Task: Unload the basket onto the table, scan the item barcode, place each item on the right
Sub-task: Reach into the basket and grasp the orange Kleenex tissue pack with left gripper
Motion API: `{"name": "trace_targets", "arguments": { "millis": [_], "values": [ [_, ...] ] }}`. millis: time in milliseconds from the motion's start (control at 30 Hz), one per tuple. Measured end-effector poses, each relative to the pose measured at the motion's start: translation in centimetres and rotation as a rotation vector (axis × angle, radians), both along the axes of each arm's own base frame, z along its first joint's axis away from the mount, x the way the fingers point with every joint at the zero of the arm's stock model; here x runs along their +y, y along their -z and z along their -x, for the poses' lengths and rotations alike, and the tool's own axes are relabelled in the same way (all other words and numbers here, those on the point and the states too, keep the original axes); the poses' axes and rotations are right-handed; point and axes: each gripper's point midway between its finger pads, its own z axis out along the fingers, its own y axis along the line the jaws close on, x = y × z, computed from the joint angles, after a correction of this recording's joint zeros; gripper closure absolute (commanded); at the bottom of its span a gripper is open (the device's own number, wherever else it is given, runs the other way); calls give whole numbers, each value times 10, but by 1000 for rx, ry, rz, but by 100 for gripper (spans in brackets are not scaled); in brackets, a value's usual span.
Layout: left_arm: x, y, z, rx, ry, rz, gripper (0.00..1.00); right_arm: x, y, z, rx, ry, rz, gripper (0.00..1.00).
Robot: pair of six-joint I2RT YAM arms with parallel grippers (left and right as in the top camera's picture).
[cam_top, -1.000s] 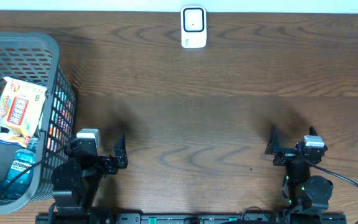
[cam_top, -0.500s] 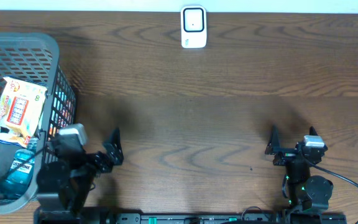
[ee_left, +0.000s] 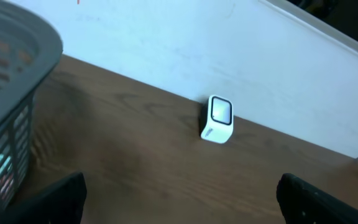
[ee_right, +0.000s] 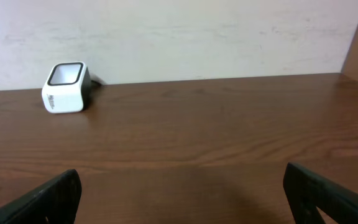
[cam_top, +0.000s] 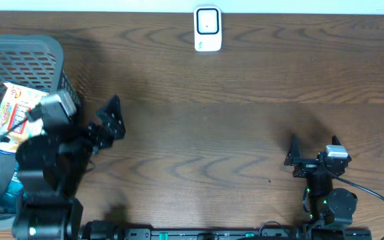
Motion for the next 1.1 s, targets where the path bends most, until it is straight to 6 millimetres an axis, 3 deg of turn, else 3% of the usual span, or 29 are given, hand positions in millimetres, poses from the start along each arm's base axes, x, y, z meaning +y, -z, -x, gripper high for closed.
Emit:
{"name": "trace_targets", "arguments": {
  "millis": [100, 233, 800, 900, 1100],
  "values": [
    [0, -4, -12, 5, 0, -1, 2, 0, 0, 0, 0, 0, 0, 1],
    [0, 5, -21, 40, 0, -1, 2, 0, 0, 0, 0, 0, 0, 1],
    [0, 9, -31, 58, 5, -15, 2, 0, 0, 0, 0, 0, 0, 1],
    [0, -4, -30, 43, 5, -15, 2, 0, 0, 0, 0, 0, 0, 1],
    [13, -55, -30, 22, -63, -36, 2, 0, 0, 0, 0, 0, 0, 1]
  ]
}}
